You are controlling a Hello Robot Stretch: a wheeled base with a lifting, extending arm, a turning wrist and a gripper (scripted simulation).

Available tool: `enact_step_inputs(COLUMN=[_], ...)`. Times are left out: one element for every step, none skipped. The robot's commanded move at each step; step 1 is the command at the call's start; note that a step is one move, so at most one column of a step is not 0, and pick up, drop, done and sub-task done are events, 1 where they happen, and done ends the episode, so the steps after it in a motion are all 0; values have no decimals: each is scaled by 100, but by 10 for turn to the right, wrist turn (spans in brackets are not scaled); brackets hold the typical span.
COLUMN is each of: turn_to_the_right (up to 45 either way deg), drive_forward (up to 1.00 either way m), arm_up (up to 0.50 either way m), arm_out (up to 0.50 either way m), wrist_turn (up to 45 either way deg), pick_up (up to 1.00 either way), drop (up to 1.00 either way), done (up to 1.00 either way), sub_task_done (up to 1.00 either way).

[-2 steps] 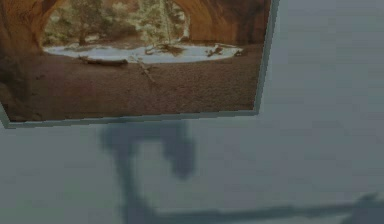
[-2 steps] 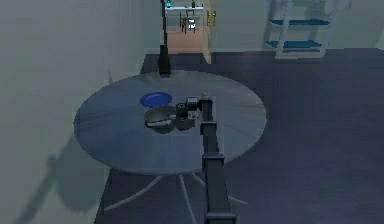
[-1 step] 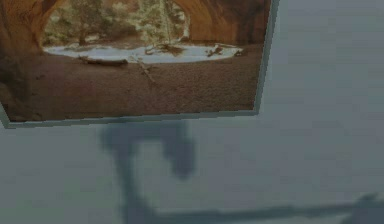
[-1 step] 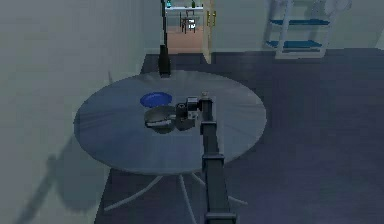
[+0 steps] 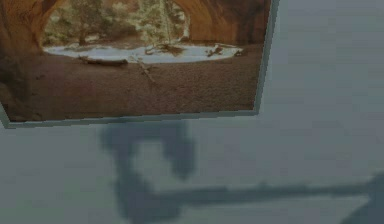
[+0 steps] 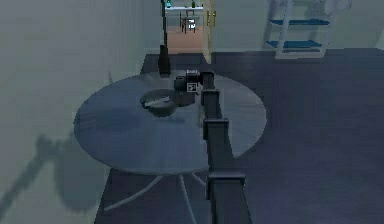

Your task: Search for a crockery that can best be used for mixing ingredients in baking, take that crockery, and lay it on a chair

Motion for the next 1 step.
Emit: enact_step_inputs(turn_to_the_right=[0], drive_forward=[0], arm_up=[10], arm_out=[0], wrist_turn=[0], pick_up=[0], drop=[0], done=[0], sub_task_done=[0])
